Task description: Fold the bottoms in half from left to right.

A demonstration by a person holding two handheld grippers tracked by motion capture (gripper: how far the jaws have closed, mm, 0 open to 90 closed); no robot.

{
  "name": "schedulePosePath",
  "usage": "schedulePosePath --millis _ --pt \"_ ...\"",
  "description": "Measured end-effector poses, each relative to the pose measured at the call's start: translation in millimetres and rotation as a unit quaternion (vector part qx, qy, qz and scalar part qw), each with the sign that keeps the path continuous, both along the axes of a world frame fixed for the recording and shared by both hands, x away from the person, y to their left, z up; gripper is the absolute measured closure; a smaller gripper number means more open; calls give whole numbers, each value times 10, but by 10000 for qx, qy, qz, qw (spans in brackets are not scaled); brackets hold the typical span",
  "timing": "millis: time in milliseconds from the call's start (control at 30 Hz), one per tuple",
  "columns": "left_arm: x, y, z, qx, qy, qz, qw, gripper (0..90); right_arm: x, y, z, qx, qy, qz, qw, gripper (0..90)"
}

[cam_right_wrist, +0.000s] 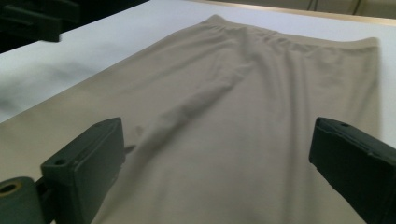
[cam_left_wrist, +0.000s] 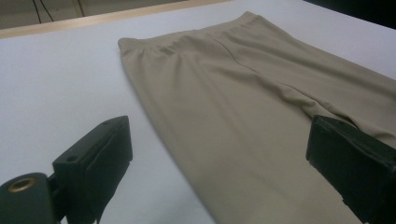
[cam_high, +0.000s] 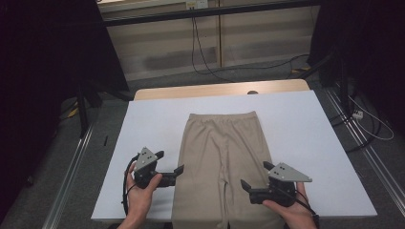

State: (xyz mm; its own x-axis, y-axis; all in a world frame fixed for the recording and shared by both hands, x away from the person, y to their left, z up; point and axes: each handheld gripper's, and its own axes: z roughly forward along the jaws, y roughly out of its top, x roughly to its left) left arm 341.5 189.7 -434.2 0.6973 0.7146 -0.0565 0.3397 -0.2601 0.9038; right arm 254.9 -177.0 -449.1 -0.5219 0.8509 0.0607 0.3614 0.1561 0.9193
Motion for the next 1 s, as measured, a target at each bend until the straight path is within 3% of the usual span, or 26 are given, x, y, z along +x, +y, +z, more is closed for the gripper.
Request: schedulePosePath --millis 67,167,200,267,367,467,533,567,600,667,733,800,833,900,933,1000 --pt "69 -11 21 51 -75 120 9999 73 12 74 -5 -11 51 63 10000 66" --pt "124 -23 36 4 -161 42 9999 85 39 142 -13 90 131 87 9998 68" --pt "191 -32 51 -83 -22 -83 9999 85 69 222 -5 113 231 216 9994 70" --pt "223 -44 53 -77 -20 -51 10000 85 84 264 0 87 238 284 9993 74" --pt "351 -74 50 10 -13 14 10000 94 128 439 20 -193 257 416 9986 126" --pt "484 -93 61 58 -10 76 10000 98 140 534 46 -255 362 567 9974 126" --pt "617 -110 92 -36 129 -8 9999 94 162 662 77 -308 501 848 9947 136" --pt "617 -110 92 -36 129 -8 9999 75 162 662 77 -308 501 848 9947 136" --pt "661 -122 94 -117 193 -17 9997 55 194 748 75 -305 589 1009 9927 152" --pt "721 -163 99 -146 62 77 9998 61 212 794 70 -333 661 1093 9912 162" --pt "778 -209 96 -245 26 45 9997 63 221 956 46 -492 801 1284 9873 167" --pt "845 -263 103 -156 103 -59 9998 61 210 1008 35 -504 835 1331 9863 167" --pt "927 -324 114 -1 3 2 10000 61 187 1117 12 -557 884 1520 9828 159" --pt "979 -342 127 21 -8 -74 10000 59 181 1232 -10 -578 982 1659 9795 118" --pt "1026 -359 137 -15 -59 -89 9999 59 181 1232 -10 -578 982 1659 9795 118" --pt "1090 -389 157 -45 -61 109 9999 45 180 1405 -6 -592 1053 1780 9766 118"
